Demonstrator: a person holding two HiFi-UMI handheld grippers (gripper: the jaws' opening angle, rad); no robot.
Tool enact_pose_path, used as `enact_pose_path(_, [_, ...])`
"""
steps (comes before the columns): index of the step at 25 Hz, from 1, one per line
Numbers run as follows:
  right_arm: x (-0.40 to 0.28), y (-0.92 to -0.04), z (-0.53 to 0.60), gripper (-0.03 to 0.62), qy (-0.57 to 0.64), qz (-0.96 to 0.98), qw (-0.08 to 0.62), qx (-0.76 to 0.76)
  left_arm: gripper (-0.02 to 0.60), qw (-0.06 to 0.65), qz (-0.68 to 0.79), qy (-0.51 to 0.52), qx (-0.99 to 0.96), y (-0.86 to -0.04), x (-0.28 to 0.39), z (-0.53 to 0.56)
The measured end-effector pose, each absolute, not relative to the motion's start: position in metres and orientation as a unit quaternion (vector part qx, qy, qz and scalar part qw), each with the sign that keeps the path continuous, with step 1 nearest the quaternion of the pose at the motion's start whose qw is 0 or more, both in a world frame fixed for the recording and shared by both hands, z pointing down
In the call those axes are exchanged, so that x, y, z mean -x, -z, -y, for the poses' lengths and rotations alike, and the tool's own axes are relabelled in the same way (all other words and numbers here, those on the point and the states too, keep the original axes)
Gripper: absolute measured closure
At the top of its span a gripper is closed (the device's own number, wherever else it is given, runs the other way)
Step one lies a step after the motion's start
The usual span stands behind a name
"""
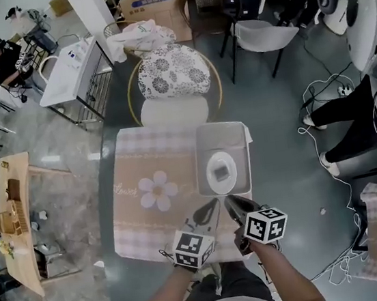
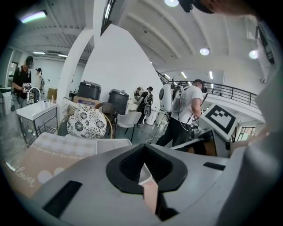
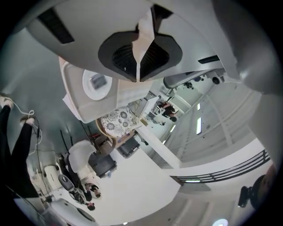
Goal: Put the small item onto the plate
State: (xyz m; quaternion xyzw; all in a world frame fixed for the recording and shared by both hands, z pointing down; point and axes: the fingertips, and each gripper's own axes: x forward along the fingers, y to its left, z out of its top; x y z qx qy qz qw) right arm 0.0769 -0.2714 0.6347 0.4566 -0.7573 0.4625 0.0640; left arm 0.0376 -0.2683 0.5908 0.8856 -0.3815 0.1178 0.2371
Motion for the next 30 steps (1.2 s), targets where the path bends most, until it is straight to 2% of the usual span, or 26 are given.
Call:
enact_pose_path(6, [-0.071, -0.563, 0.231, 0.579, -0.363, 0.793, 0.043, -0.488, 0.575, 0.236, 0.379, -0.11, -0.888, -0.549, -0.025, 0.222])
enact_pose_path(16, [-0.056, -0.486, 0.159, 0.58, -0.301, 0.809, 0.006, -0.505, 0.575, 0.214, 0.385, -0.082, -0.894, -0.482, -0.009, 0.152])
enact_pose_path(30, [-0.046, -0.446, 0.105, 0.58, -0.259, 0.824, -0.008, -0.504, 0.575, 0.182, 0.392, -0.05, -0.9, -0.444, -0.004, 0.104])
